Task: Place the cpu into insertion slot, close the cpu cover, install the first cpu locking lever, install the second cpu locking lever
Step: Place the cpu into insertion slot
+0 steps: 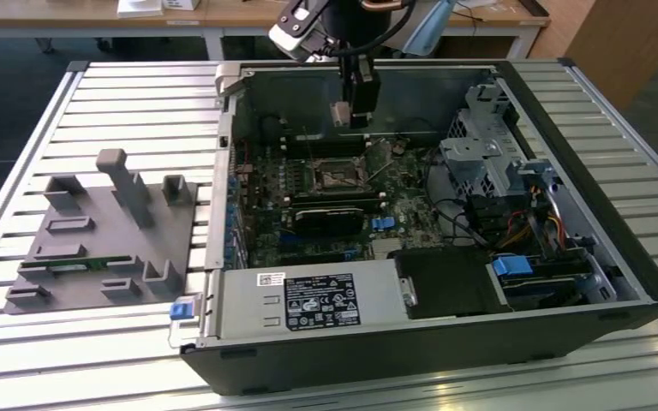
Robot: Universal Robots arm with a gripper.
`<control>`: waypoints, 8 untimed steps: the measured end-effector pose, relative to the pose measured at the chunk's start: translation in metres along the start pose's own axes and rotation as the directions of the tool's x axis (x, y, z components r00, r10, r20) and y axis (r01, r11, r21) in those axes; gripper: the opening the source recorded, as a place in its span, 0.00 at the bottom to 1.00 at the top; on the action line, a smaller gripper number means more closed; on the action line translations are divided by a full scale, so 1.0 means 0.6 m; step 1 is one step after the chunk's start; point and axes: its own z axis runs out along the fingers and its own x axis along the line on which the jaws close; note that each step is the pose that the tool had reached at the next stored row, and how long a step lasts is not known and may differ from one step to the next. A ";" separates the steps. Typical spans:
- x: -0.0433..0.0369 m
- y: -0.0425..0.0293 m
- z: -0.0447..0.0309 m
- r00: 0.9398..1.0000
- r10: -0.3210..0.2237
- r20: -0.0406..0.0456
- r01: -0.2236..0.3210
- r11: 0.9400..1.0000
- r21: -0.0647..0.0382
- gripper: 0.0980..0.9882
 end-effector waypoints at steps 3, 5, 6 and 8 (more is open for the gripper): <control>0.000 0.000 0.001 0.999 -0.034 -0.003 0.034 0.999 0.000 0.50; 0.000 0.000 0.003 0.998 -0.066 -0.007 0.066 0.998 0.000 0.50; 0.000 0.000 0.005 0.997 -0.072 -0.007 0.072 0.997 0.000 0.50; 0.000 -0.001 0.008 0.997 -0.072 -0.007 0.072 0.997 0.000 0.50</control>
